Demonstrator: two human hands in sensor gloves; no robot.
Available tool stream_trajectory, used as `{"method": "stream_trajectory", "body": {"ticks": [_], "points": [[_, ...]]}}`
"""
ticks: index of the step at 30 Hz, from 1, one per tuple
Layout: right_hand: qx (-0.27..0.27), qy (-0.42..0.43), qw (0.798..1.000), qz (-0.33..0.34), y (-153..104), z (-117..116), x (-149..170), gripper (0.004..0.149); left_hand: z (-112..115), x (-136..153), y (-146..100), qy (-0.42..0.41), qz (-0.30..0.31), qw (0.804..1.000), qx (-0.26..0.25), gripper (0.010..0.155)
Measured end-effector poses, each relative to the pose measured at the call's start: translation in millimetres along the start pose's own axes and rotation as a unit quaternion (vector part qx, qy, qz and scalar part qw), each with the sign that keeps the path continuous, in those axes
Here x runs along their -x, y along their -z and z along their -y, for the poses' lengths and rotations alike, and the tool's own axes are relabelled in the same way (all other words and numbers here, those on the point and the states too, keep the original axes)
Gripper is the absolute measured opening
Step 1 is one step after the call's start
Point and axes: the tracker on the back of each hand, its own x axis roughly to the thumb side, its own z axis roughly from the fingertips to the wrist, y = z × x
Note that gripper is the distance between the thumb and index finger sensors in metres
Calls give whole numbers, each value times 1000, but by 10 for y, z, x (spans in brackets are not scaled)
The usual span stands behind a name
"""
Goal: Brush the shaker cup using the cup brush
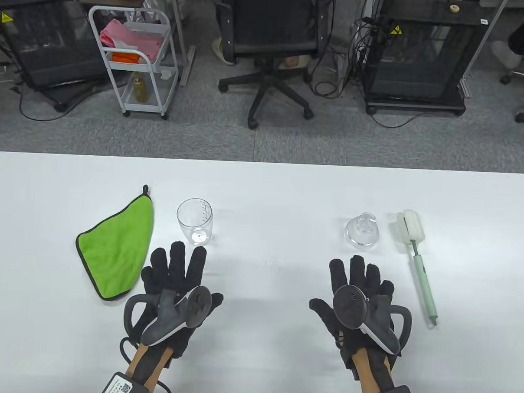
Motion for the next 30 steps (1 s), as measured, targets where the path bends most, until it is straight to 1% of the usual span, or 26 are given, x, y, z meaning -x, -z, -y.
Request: {"method": "stream_trajectory", "body": {"ticks": [4, 12, 20, 24, 27, 30], "points": [[-4, 0, 1000, 2, 5, -9, -3, 87, -3, -2, 5, -2, 0, 1000, -1, 97], [7, 6, 1000, 3, 12, -10, 4, 86, 1, -13, 14, -25, 12, 999, -21, 95], [21, 9, 1000, 10, 5, 8, -6, 85, 3, -6, -12, -33, 19, 999, -25, 94], [27, 21, 999, 9, 2, 60, 4, 85, -4, 4, -33, -31, 13, 999, -27, 94], [56, 18, 998, 1, 2, 166, -4, 85, -12, 7, -39, -38, 17, 999, -27, 94], [68, 12, 997, -19, 53, 281, 44, 82, -12, 2, -38, -38, 19, 999, -28, 94]]}}
